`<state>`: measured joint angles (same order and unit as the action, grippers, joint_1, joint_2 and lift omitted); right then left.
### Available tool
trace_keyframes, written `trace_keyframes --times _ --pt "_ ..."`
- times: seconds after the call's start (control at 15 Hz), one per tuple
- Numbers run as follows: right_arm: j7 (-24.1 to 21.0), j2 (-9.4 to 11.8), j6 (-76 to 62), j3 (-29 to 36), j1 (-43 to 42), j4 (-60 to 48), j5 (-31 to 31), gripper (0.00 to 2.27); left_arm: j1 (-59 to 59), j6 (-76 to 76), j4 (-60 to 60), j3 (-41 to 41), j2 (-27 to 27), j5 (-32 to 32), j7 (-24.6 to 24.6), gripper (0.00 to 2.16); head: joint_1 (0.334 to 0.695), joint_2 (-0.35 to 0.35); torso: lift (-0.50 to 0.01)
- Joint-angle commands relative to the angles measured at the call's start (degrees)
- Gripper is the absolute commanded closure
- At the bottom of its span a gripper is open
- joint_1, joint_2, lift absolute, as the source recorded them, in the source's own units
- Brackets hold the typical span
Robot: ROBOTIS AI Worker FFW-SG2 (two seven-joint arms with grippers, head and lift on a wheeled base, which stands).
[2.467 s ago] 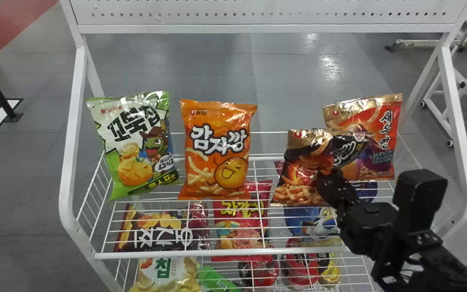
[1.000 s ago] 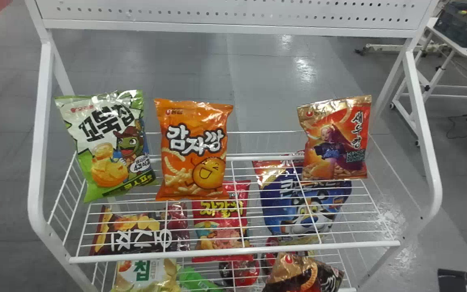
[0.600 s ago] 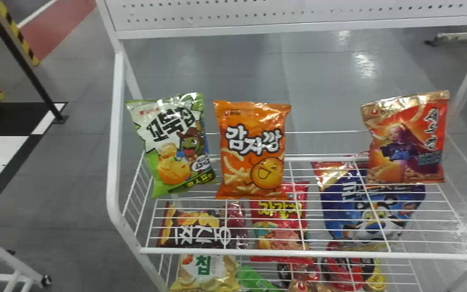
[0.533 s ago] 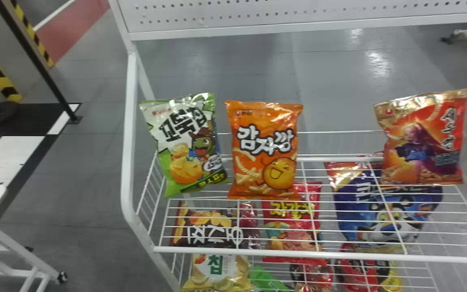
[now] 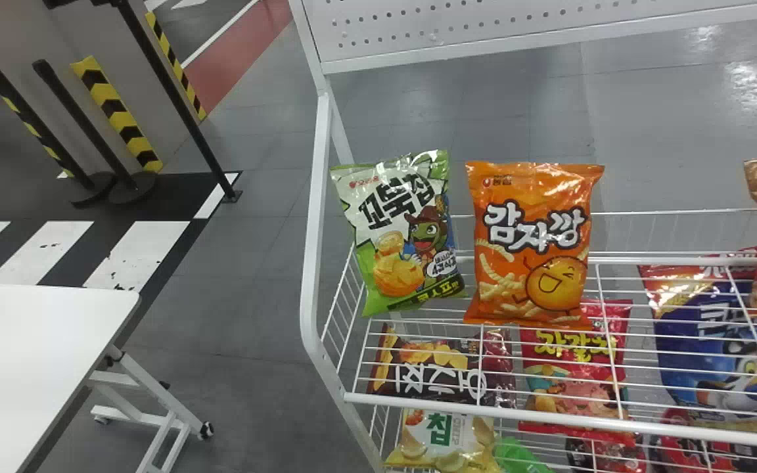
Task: Hold basket handle with left hand then pick spicy shrimp crackers with right hand and place into basket
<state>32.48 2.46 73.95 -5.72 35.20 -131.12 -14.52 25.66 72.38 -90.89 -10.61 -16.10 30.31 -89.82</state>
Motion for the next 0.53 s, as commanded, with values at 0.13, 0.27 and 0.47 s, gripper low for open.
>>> trace_keyframes --times 0.13,0.27,0.47 --pt "0.0 0.3 -1.7 -1.9 -1.5 4.8 -0.1 0.17 0.0 0.0 -0.3 0.0 0.0 0.3 -0.7 2.14 0.695 0.350 -0.010" --pt "0.0 0.4 -4.2 -1.8 -1.5 5.1 -0.9 0.00 0.2 0.0 -0.3 0.0 -0.1 0.3 -0.7 2.14 0.695 0.350 -0.010" --pt "0.0 0.4 -6.8 -1.3 -1.4 4.1 -1.6 0.06 0.3 0.0 -0.3 0.0 -0.1 0.4 -0.7 2.14 0.695 0.350 -0.010"
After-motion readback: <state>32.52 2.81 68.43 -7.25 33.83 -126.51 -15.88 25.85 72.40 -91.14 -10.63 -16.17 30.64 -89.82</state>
